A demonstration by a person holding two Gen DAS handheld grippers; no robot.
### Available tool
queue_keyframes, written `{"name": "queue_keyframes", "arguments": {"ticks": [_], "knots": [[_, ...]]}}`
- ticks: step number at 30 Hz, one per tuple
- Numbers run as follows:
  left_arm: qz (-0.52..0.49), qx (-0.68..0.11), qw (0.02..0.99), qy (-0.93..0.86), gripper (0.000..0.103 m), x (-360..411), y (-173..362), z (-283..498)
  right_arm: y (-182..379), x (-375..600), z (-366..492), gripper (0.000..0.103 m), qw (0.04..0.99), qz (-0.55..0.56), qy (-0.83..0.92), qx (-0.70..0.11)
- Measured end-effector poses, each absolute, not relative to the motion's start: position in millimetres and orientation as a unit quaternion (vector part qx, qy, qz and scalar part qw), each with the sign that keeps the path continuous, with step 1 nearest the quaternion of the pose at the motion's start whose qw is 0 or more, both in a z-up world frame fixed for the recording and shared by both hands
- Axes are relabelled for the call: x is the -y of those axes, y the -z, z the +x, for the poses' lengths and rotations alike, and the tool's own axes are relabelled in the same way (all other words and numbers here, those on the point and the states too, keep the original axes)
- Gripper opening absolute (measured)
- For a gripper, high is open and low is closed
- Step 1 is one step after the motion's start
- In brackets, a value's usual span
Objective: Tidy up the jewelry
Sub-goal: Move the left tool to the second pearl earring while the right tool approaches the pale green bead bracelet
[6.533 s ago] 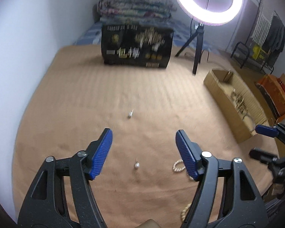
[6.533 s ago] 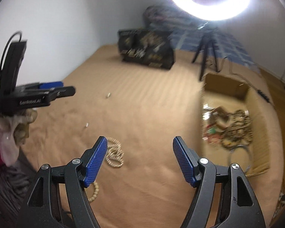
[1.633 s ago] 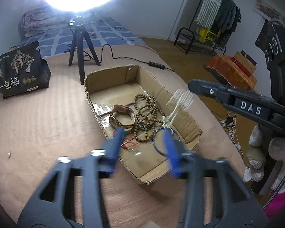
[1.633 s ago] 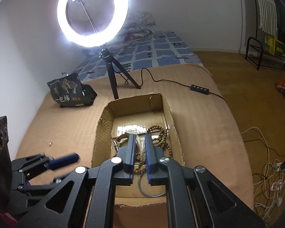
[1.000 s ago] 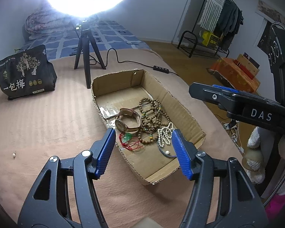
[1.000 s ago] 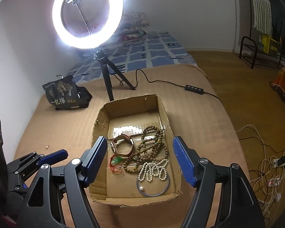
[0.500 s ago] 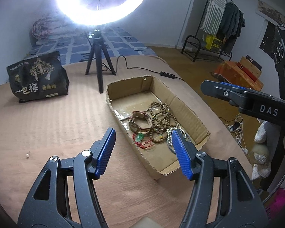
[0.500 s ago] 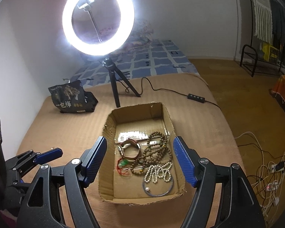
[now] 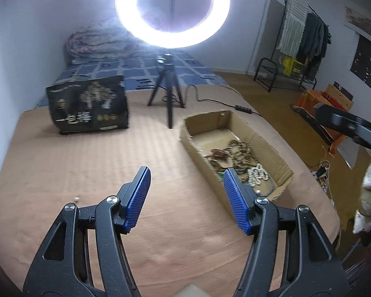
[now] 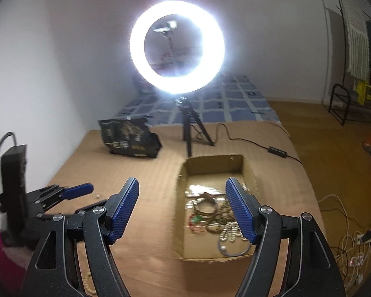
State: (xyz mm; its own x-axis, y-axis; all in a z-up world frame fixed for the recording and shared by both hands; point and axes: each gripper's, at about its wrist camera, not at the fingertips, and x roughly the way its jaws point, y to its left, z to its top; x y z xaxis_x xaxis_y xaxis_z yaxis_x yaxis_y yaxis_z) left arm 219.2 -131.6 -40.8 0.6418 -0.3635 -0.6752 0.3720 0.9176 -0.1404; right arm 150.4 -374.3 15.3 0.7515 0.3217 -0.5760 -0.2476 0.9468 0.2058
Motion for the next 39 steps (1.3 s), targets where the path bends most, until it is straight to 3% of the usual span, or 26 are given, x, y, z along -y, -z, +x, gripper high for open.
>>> {"name": "queue_keyframes", "arguments": {"ticks": [11, 18, 28, 39], "knots": [[-0.014, -0.361, 0.921, 0.148, 0.063, 48.2, 32.3, 212.3, -47.5, 339.0, 100.6, 0.078, 0.936, 0.053, -0.216, -0.272], [0.000, -0.357, 0.925, 0.131, 0.063, 9.6, 34.3, 191.2, -45.2, 310.3, 75.0, 0.080, 0.922, 0.032, -0.260, -0.283], [-0.013, -0.385, 0.916, 0.108, 0.063, -40.4, 62.5, 188.8, 18.5, 246.8, 37.1, 0.080, 0.886, -0.054, -0.297, -0.352], [-0.005, -0.427, 0.899, 0.095, 0.063, -69.5, 108.6, 210.6, 131.3, 192.2, 22.4, 0.080, 0.832, -0.130, -0.297, -0.451]]}}
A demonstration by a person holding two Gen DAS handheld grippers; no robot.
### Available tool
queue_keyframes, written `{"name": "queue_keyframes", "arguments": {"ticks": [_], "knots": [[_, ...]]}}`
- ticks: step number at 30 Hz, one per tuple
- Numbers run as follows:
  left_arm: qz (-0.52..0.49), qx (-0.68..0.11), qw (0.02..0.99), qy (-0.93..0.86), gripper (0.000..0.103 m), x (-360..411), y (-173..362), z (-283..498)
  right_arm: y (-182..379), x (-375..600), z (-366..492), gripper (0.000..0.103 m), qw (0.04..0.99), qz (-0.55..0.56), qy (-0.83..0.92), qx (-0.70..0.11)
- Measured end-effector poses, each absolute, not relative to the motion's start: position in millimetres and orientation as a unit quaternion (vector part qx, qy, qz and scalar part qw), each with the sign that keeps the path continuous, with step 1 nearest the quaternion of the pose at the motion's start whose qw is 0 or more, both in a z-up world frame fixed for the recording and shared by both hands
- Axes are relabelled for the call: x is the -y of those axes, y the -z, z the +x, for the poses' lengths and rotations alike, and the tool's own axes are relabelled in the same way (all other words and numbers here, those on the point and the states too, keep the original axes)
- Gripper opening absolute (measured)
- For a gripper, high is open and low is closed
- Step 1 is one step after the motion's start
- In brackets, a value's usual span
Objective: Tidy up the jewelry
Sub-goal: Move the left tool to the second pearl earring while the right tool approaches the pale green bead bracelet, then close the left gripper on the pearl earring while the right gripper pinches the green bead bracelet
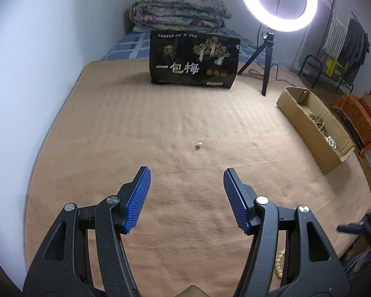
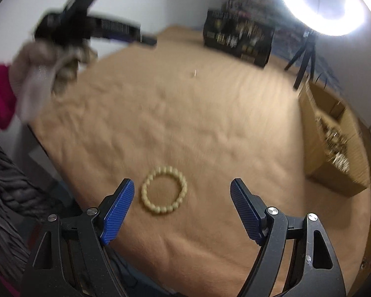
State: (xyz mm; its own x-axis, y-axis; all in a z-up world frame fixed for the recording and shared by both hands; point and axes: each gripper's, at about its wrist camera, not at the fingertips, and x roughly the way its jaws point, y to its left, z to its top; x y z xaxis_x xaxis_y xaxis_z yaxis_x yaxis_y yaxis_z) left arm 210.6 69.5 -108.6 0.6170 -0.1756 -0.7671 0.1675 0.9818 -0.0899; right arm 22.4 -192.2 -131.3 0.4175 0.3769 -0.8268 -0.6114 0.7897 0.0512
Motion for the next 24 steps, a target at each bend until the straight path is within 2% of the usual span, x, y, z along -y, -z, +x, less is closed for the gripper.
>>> {"name": "queue_keyframes", "arguments": {"ticks": [5, 9, 12, 14, 16, 19, 22, 24], "knots": [[0.009, -0.432, 0.897, 0.091, 0.063, -69.3, 126.8, 227.4, 165.5, 186.7, 33.6, 0.079, 0.817, -0.133, -0.284, -0.483], [0.021, -0.432, 0.896, 0.099, 0.063, -60.5, 141.1, 241.6, 179.8, 182.8, 44.5, 0.056, 0.811, -0.138, -0.274, -0.499], [0.029, -0.442, 0.891, 0.102, 0.063, -53.6, 154.0, 256.9, 185.2, 179.9, 47.0, 0.055, 0.810, -0.140, -0.275, -0.499], [0.036, -0.446, 0.888, 0.104, 0.063, -48.8, 161.1, 265.5, 184.9, 177.0, 48.8, 0.050, 0.811, -0.147, -0.277, -0.493], [0.044, -0.450, 0.886, 0.107, 0.054, -43.5, 168.1, 273.8, 185.0, 176.6, 53.0, 0.038, 0.812, -0.147, -0.277, -0.493], [0.050, -0.458, 0.880, 0.114, 0.048, -35.0, 179.1, 288.5, 185.8, 181.3, 65.9, 0.022, 0.813, -0.131, -0.276, -0.495], [0.051, -0.465, 0.876, 0.118, 0.041, -27.7, 189.3, 303.1, 186.5, 187.2, 75.4, 0.013, 0.812, -0.112, -0.277, -0.502], [0.051, -0.467, 0.874, 0.121, 0.036, -24.6, 194.0, 310.0, 187.5, 189.2, 78.9, 0.011, 0.811, -0.104, -0.279, -0.504]]}}
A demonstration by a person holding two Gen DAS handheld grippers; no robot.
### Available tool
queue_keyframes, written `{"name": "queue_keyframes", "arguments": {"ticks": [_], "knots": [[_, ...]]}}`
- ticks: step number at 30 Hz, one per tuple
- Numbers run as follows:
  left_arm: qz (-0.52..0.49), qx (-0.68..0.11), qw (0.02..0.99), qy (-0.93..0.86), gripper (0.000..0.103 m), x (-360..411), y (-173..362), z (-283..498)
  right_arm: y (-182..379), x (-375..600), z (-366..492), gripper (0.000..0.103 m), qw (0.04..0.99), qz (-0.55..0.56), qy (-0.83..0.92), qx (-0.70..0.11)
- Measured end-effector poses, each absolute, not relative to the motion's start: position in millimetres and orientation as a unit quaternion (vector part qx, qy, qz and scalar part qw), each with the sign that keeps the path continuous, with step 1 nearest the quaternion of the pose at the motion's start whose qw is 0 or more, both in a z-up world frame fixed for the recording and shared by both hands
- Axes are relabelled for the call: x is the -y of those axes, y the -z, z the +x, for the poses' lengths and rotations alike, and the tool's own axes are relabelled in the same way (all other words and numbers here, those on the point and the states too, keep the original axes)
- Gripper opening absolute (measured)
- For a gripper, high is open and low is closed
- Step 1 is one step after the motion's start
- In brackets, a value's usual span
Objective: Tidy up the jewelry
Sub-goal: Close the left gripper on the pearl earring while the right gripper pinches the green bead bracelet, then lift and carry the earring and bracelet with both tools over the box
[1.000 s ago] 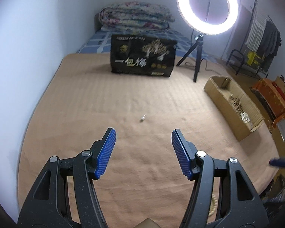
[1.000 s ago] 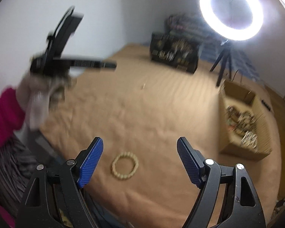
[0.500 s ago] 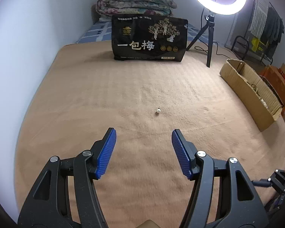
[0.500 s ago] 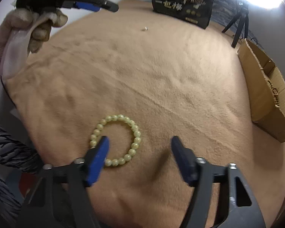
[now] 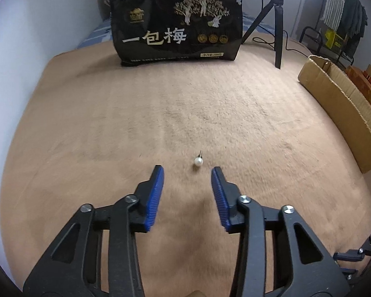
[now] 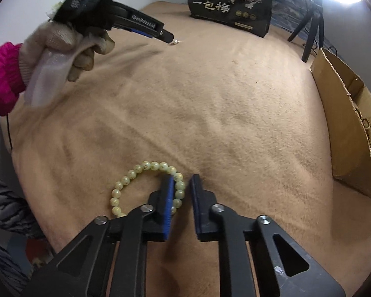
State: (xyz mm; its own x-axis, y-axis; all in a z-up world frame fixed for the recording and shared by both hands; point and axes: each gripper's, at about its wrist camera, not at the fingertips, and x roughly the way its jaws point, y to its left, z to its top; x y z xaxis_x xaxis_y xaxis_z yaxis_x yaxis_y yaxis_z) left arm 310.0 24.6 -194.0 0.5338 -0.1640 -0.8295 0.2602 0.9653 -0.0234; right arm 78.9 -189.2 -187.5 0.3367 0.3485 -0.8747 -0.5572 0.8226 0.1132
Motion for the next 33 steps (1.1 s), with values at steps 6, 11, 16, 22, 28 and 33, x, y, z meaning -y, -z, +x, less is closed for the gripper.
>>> {"name": "queue_keyframes", "arguments": {"ticks": [6, 11, 16, 22, 28, 33], "knots": [[0.056, -0.477, 0.868, 0.125, 0.028, -15.6, 208.4, 323.3, 187.7, 188.7, 79.8, 0.011, 0.810, -0.104, -0.283, -0.503], [0.061, -0.472, 0.870, 0.126, 0.024, -12.6, 212.6, 324.7, 187.1, 189.0, 79.9, 0.009, 0.809, -0.105, -0.282, -0.505], [0.087, -0.469, 0.870, 0.125, 0.006, -4.9, 212.1, 321.1, 186.2, 188.0, 78.5, 0.007, 0.807, -0.107, -0.282, -0.507], [0.082, -0.466, 0.873, 0.117, 0.006, -10.0, 203.5, 312.5, 180.5, 193.3, 81.4, 0.006, 0.806, -0.079, -0.290, -0.510], [0.076, -0.451, 0.882, 0.112, 0.006, -13.6, 181.1, 296.3, 164.8, 198.0, 82.1, 0.006, 0.816, -0.059, -0.293, -0.496], [0.068, -0.434, 0.891, 0.113, 0.006, -8.9, 159.5, 279.3, 148.9, 203.6, 84.6, 0.006, 0.828, -0.052, -0.289, -0.478]]}}
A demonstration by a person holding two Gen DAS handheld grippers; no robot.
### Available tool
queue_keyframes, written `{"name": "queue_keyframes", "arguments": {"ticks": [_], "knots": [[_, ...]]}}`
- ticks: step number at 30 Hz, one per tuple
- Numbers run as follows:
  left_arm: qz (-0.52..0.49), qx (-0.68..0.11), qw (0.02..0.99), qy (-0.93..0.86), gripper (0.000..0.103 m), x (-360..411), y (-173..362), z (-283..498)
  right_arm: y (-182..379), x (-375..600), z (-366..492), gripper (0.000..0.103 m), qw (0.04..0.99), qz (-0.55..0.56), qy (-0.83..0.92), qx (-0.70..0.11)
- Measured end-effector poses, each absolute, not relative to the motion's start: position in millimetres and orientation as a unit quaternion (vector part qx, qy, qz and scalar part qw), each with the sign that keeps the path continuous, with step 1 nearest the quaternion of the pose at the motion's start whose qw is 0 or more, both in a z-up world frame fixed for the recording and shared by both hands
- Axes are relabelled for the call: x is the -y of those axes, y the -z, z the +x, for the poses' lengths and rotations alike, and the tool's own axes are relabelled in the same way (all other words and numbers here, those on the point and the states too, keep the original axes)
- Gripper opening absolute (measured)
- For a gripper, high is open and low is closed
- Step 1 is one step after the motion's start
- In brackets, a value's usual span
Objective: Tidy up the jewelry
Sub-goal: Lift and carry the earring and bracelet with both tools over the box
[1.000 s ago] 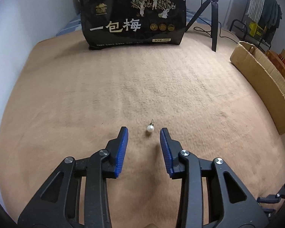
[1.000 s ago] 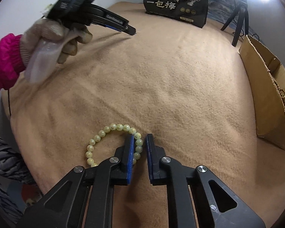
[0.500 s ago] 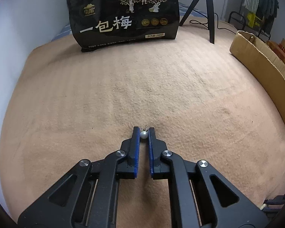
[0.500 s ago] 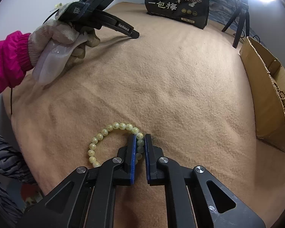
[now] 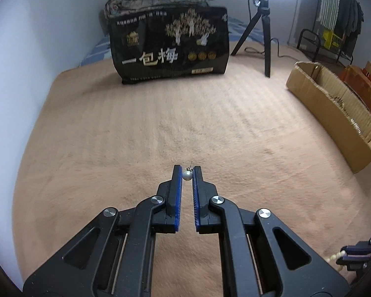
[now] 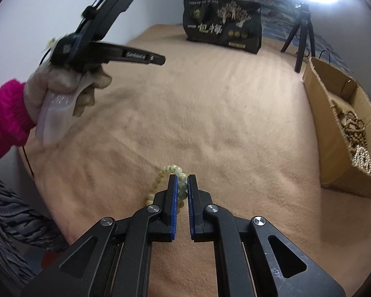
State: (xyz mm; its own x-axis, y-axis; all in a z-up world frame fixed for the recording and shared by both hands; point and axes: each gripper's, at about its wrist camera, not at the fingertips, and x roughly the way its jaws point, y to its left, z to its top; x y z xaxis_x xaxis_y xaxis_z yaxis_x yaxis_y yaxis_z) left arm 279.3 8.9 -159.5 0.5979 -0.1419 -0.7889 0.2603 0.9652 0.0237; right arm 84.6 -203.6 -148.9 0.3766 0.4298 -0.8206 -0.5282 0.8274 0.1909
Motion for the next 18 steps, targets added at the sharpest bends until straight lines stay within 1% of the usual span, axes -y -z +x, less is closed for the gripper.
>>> {"name": "queue_keyframes", "arguments": {"ticks": [9, 18], "knots": [[0.050, -0.407, 0.902, 0.132, 0.006, 13.0, 123.7, 260.0, 114.5, 226.9, 97.6, 0.006, 0.864, -0.048, -0.262, -0.427], [0.035, -0.378, 0.912, 0.159, 0.006, 52.3, 90.3, 261.1, 73.2, 270.2, 124.2, 0.006, 0.894, -0.030, -0.212, -0.394]]}}
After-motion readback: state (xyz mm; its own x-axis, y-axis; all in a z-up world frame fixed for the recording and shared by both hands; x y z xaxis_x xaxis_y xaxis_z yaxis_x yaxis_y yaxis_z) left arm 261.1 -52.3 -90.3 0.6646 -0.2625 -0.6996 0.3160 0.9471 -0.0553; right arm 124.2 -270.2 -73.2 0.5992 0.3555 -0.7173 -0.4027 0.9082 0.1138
